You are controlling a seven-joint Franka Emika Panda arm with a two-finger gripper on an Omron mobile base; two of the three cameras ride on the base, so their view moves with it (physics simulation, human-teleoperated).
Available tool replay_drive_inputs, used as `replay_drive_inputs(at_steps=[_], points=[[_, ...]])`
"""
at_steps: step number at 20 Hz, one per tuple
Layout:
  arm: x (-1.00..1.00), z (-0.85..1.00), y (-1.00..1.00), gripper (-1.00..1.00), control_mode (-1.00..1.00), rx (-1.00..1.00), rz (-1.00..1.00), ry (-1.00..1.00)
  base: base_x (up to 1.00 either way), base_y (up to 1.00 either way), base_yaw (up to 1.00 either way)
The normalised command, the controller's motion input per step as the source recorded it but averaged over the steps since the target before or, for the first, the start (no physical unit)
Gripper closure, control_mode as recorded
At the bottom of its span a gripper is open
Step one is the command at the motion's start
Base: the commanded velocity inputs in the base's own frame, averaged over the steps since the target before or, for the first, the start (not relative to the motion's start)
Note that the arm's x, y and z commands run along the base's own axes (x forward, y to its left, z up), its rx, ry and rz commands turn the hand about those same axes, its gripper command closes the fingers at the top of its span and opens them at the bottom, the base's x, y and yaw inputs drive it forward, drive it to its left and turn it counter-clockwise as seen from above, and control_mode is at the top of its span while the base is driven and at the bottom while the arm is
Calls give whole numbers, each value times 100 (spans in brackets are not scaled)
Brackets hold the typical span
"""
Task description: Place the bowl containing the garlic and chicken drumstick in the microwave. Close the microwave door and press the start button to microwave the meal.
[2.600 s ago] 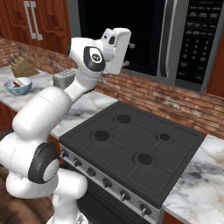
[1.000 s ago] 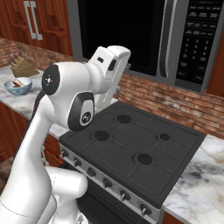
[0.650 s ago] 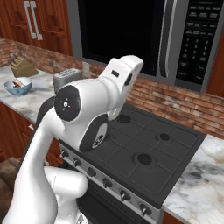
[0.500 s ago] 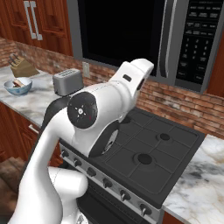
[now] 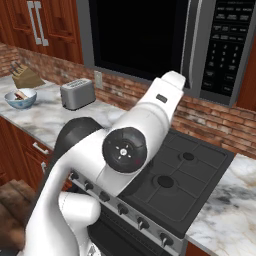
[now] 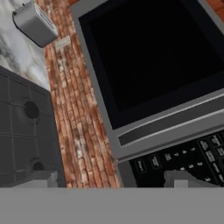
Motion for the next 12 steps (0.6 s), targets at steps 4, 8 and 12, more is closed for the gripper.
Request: replay_drive_inputs(at_steps=[4,8,12], points=[[-1,0,0,100,-100,0,8,0,0,0,0],[2,0,0,100,-100,0,4,-2,0,0,0],[15,0,0,100,-100,0,0,-4,0,0,0]])
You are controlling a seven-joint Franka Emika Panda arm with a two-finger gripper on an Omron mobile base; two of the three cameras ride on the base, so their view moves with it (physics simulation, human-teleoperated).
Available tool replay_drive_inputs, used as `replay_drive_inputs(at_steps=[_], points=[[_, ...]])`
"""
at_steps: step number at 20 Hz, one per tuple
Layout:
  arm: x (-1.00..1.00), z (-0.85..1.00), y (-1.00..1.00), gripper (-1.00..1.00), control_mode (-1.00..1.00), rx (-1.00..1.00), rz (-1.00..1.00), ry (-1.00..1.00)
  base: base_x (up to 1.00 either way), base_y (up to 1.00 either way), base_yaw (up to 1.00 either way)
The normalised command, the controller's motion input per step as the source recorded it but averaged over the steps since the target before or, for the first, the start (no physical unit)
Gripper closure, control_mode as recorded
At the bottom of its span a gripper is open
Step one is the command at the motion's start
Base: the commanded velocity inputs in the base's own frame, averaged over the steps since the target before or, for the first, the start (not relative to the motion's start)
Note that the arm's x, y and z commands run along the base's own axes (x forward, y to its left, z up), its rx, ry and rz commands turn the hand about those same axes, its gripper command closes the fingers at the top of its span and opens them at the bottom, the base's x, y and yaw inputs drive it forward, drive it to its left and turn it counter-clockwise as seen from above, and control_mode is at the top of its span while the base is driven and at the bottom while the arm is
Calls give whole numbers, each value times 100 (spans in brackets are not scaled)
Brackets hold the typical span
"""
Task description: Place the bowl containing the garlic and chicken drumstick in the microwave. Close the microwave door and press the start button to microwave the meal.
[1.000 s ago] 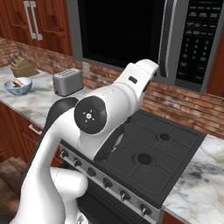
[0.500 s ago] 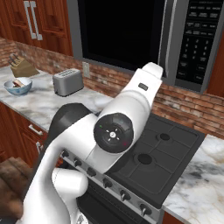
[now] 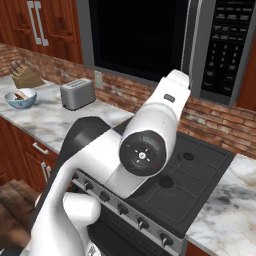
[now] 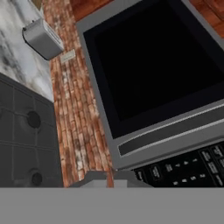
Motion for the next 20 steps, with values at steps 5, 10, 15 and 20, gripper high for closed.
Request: replay_drive_inputs(at_steps=[5,10,15,20], points=[[30,0,-11,100,-100,0,0,-1,0,0,0],[39,1,-33,100,-100,0,0,0,0,0,0],[29,0,-33,100,-100,0,0,-1,0,0,0],[23,0,-14,100,-100,0,0,-5,0,0,0]])
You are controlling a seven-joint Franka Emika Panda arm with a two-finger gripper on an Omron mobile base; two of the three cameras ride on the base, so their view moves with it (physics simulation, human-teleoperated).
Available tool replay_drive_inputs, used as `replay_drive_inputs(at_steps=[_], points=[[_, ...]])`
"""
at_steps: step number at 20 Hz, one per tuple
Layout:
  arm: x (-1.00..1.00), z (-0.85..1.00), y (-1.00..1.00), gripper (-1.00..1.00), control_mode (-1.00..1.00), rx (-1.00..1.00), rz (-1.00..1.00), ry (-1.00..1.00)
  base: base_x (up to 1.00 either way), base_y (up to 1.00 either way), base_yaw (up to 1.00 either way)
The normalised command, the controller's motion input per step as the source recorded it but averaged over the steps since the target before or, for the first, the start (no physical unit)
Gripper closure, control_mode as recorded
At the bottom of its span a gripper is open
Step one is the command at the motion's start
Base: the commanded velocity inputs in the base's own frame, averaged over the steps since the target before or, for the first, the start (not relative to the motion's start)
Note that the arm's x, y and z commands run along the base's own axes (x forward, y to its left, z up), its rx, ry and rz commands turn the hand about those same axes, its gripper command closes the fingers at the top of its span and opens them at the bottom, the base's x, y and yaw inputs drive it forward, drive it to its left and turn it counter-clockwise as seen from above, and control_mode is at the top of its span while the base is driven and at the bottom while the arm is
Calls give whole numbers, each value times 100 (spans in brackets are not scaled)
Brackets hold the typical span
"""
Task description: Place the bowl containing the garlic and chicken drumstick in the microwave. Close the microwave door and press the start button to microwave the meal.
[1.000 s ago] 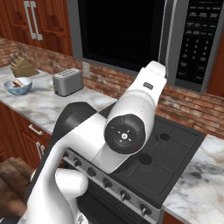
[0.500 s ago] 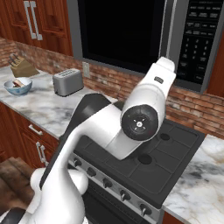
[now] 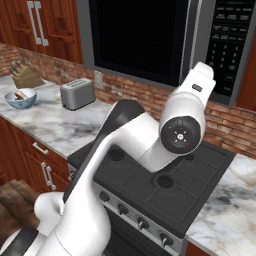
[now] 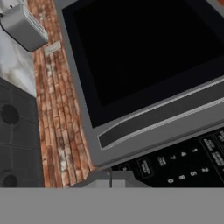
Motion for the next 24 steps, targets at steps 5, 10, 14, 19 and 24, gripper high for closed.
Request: replay_drive_inputs(at_steps=[5,10,14,19,24], points=[[25,0,-9,100,-100,0,0,-7,0,0,0],[37,0,-13,100,-100,0,0,-1,0,0,0],[36,0,-29,100,-100,0,0,0,0,0,0],[34,0,-36,100,-100,0,0,0,0,0,0],[29,-8,-28,100,-100,0,0,0,0,0,0]])
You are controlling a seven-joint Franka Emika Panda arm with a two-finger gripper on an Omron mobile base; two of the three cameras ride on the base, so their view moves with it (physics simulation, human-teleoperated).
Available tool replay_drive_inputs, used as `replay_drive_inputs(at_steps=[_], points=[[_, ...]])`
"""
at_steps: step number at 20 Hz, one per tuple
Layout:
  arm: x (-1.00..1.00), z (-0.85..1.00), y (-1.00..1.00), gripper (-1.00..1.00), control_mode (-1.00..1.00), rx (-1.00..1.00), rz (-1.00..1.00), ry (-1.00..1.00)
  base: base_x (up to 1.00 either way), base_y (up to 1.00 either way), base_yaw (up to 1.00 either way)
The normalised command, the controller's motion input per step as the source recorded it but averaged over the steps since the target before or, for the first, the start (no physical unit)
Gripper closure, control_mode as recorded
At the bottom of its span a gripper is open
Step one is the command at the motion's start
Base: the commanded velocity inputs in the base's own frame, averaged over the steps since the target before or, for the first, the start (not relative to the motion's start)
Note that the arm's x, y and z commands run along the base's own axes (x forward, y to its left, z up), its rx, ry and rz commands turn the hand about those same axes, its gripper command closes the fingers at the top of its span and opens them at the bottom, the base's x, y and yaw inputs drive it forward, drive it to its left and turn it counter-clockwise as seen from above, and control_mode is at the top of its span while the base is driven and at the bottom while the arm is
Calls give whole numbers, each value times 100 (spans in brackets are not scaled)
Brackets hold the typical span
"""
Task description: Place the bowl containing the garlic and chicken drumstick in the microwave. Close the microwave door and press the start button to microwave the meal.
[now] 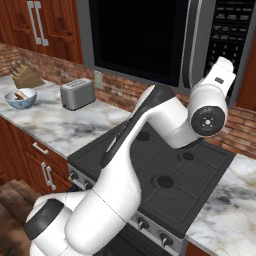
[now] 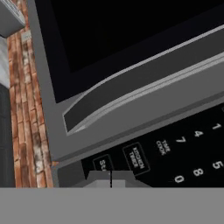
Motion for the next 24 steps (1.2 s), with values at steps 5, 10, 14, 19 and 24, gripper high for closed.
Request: replay_drive_inputs(at_steps=[5,10,14,19,24], points=[[27,-18,-9,100,-100,0,0,0,0,0,0],[26,-11,-4,100,-100,0,0,0,0,0,0],[27,0,-1,100,-100,0,0,0,0,0,0],[30,0,-5,100,-100,0,0,0,0,0,0],[24,-1,-19,100,-100,0,0,0,0,0,0]])
